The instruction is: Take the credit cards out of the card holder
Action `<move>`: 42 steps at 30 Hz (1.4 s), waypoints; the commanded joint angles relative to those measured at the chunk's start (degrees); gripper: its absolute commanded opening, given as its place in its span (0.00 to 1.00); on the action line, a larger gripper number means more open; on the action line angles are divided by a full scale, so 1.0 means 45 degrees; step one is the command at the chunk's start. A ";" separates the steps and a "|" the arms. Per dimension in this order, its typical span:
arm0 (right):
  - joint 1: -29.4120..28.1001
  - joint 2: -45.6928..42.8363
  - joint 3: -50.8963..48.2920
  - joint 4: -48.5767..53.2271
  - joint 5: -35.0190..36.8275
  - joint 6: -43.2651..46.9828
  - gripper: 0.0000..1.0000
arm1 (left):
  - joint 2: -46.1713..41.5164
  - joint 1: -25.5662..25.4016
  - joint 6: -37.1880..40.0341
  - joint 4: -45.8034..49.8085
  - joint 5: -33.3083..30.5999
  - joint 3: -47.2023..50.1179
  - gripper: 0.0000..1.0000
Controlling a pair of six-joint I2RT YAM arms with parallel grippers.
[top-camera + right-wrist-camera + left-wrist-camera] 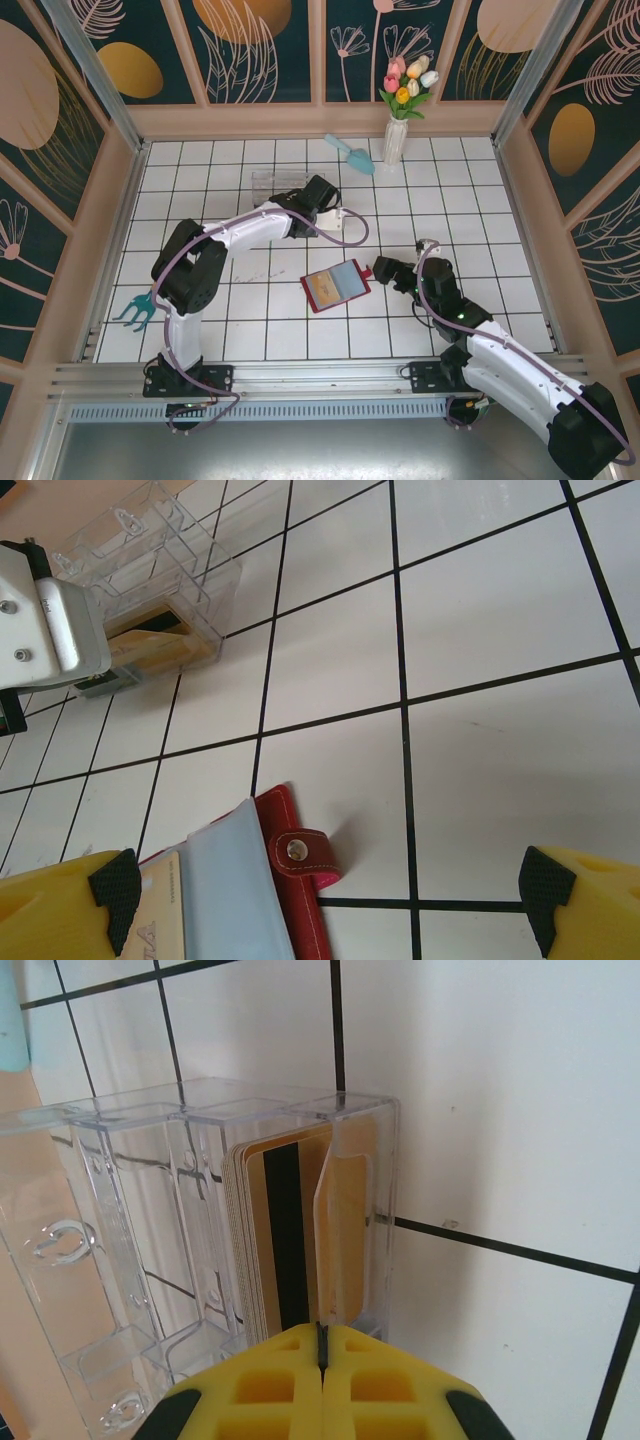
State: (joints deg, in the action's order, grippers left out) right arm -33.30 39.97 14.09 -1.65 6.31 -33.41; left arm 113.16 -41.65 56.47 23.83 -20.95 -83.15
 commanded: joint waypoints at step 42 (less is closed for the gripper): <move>0.0193 0.0162 -0.0274 -0.0397 -0.0229 -0.0349 0.99 | 0.1051 0.0760 -0.0258 -0.1846 0.0673 0.0140 0.00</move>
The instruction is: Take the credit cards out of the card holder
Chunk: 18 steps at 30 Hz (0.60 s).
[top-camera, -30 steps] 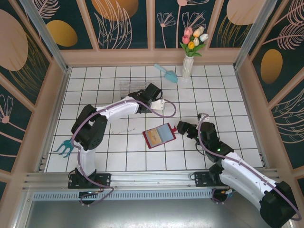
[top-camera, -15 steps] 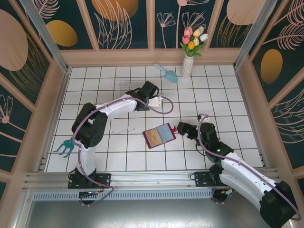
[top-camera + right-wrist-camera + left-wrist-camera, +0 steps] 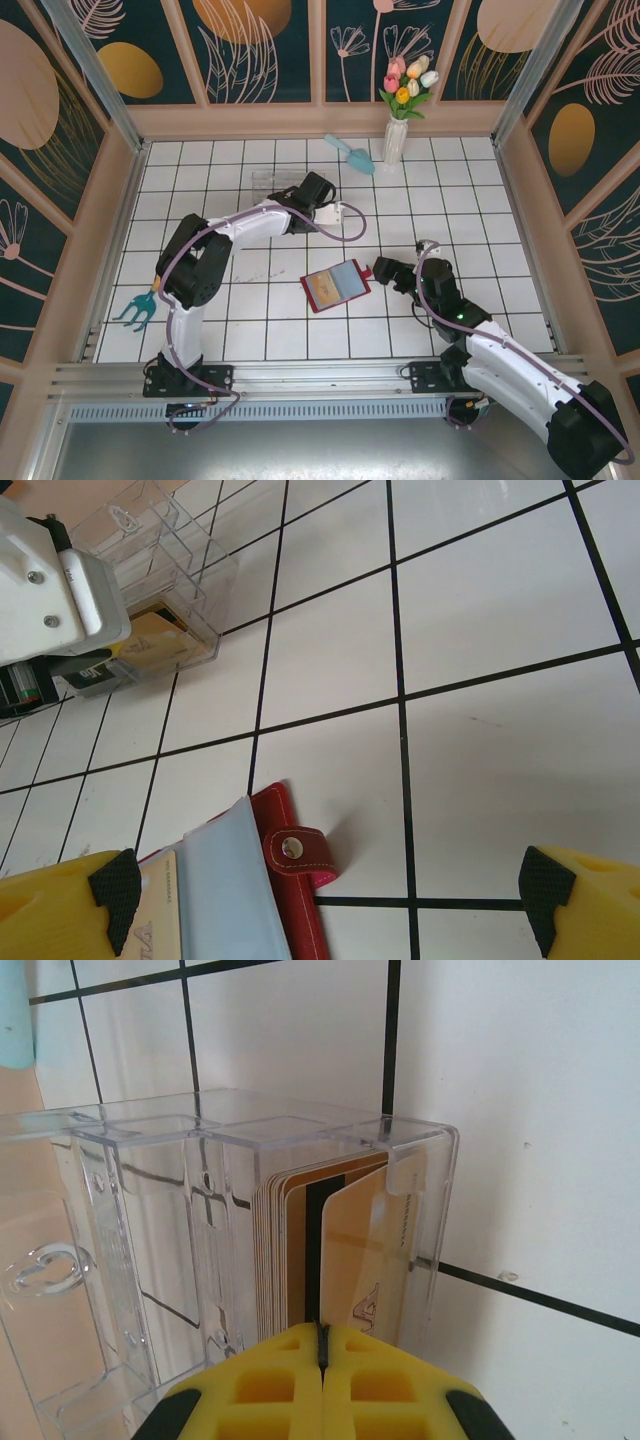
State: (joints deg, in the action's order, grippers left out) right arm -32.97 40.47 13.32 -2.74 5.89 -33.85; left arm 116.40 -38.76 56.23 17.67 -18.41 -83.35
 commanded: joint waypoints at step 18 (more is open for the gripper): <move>0.0139 0.0070 -0.0160 -0.0225 -0.0230 -0.0291 0.99 | 0.0441 0.0343 -0.0581 -0.1168 -0.0342 0.0046 0.21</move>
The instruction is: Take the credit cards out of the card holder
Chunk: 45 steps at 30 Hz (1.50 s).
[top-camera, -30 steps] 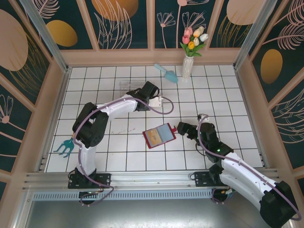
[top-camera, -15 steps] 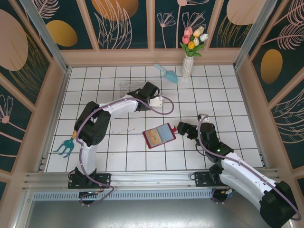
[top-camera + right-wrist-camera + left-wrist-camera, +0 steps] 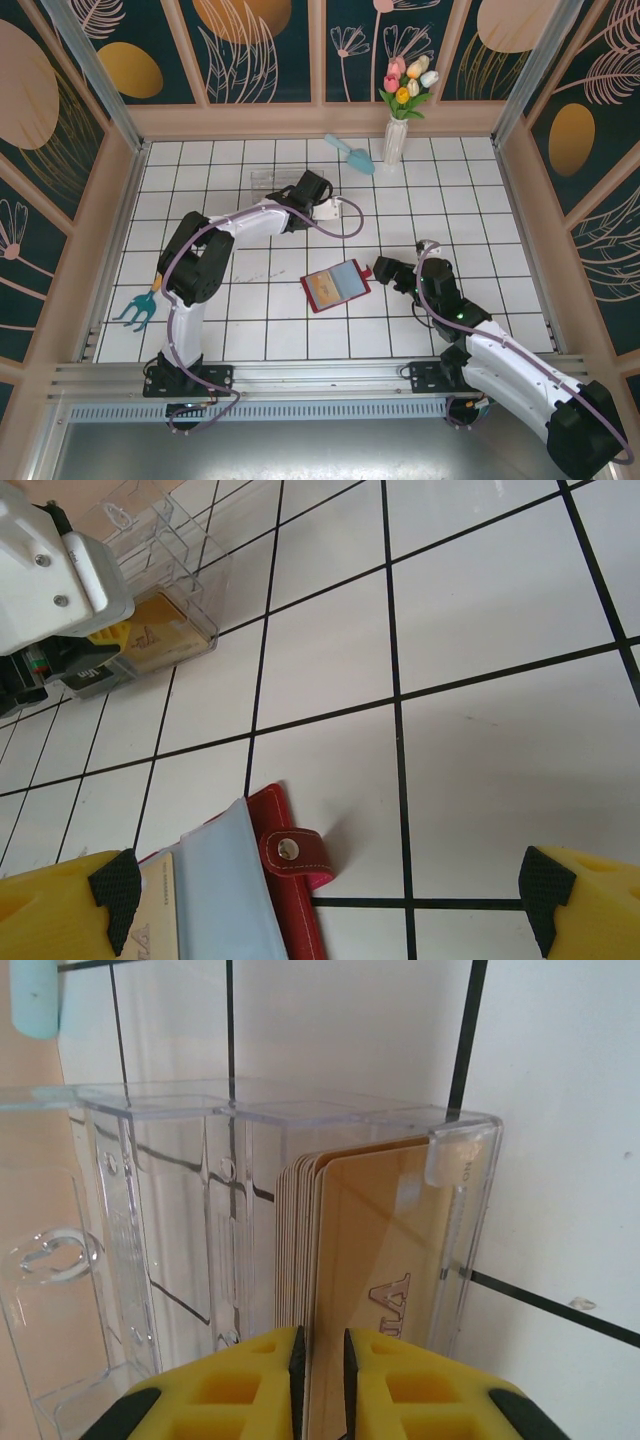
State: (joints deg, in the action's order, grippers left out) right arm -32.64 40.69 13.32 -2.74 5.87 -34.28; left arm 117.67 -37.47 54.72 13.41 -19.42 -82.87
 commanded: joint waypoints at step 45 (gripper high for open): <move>-0.2207 0.8975 0.4190 -0.1868 -0.5121 0.1413 0.31 | -0.9838 -0.1730 -2.4204 -0.4911 0.5602 1.1521 0.00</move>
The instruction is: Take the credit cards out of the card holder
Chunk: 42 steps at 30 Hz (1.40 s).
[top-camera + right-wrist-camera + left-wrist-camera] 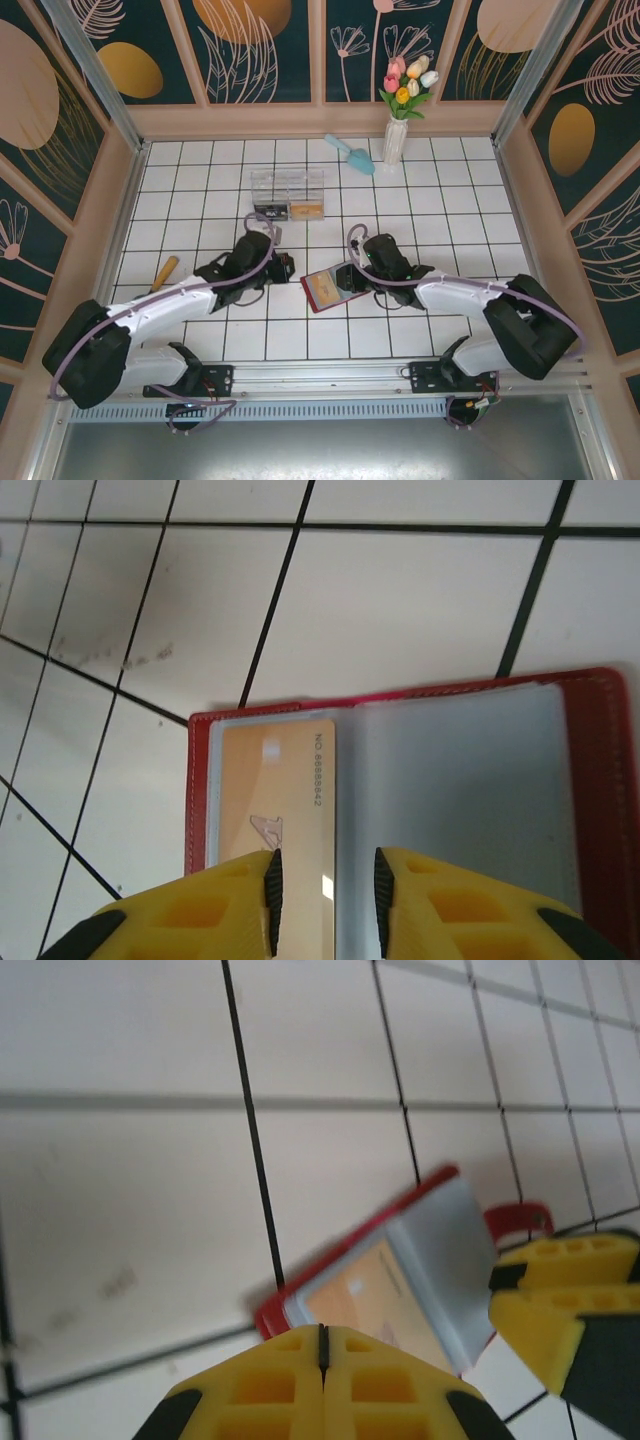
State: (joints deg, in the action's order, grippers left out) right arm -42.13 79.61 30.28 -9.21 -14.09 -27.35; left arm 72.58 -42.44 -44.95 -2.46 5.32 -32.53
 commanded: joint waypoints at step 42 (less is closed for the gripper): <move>0.0355 0.2098 0.0558 -0.0648 -0.2106 -0.0835 0.00 | 0.3995 -0.1957 -0.3526 -0.1750 -0.0220 0.0140 0.00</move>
State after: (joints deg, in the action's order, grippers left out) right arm -40.71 90.15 34.26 -10.74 -20.23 -30.39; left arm 89.49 -50.81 -60.75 -14.70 5.30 -31.53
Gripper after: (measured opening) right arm 0.048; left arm 0.068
